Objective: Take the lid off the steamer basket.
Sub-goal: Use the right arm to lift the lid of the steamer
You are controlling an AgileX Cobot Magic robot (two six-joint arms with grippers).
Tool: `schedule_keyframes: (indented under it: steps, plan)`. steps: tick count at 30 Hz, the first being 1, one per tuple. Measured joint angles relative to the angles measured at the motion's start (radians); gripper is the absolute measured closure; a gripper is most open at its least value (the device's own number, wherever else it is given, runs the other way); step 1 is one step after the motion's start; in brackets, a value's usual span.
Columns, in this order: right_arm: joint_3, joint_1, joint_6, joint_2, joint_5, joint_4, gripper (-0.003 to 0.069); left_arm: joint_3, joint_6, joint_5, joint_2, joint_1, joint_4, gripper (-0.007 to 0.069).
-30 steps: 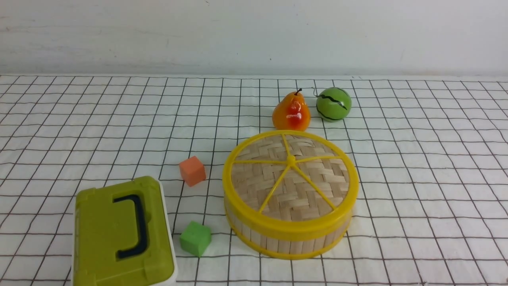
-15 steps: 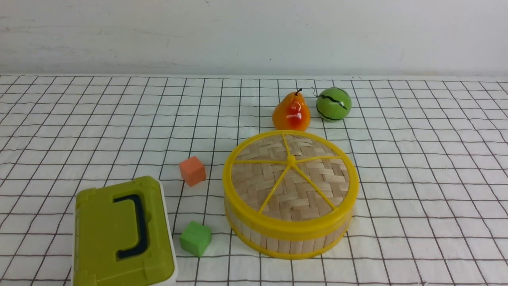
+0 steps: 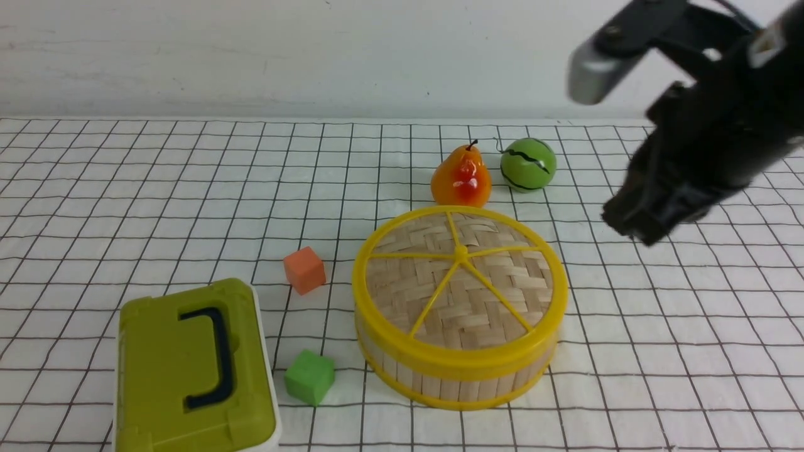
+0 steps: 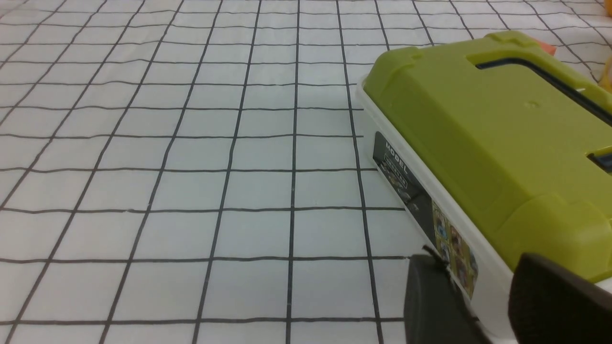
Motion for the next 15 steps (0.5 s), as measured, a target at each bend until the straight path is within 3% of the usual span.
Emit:
schedule_keyframes:
  steps: [7,12,15]
  plan:
    - [-0.137,0.032,0.056,0.219,-0.001,-0.001,0.0559,0.000,0.000,0.000,0.000,0.000,0.000,0.0386]
    - [-0.232,0.032,0.090,0.374,-0.025,0.002,0.0357,0.000,0.000,0.000,0.000,0.000,0.000,0.0386]
    - [-0.260,0.032,0.093,0.430,-0.061,0.004,0.0280,0.000,0.000,0.000,0.000,0.000,0.000,0.0386]
